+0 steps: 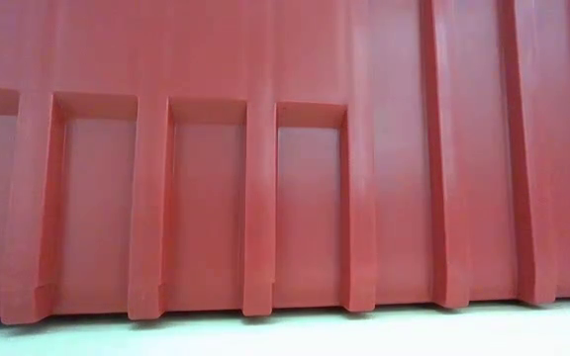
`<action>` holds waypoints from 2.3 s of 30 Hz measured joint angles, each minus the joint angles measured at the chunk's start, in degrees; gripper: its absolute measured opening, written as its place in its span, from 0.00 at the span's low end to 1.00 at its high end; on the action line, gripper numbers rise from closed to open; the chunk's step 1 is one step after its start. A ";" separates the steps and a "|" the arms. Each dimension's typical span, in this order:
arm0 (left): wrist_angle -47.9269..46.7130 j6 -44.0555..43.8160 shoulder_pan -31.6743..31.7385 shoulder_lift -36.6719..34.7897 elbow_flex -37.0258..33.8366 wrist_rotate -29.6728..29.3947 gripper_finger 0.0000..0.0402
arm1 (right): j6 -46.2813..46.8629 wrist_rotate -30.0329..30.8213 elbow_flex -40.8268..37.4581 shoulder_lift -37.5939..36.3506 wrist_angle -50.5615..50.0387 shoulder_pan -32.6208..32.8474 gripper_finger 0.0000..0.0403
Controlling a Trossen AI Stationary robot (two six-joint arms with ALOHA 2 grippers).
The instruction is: Sort blocks
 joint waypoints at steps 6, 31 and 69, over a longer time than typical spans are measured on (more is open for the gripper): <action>1.90 -1.24 0.40 -0.03 -2.65 0.63 0.78 | 0.97 0.12 1.62 3.69 2.09 1.72 0.28; 22.53 -9.15 5.23 0.26 -14.94 7.92 0.78 | -2.02 -1.17 12.56 12.67 2.05 4.35 0.28; 24.96 -8.06 10.91 0.53 -15.49 12.38 0.78 | -1.83 -1.04 13.53 14.99 2.41 4.69 0.28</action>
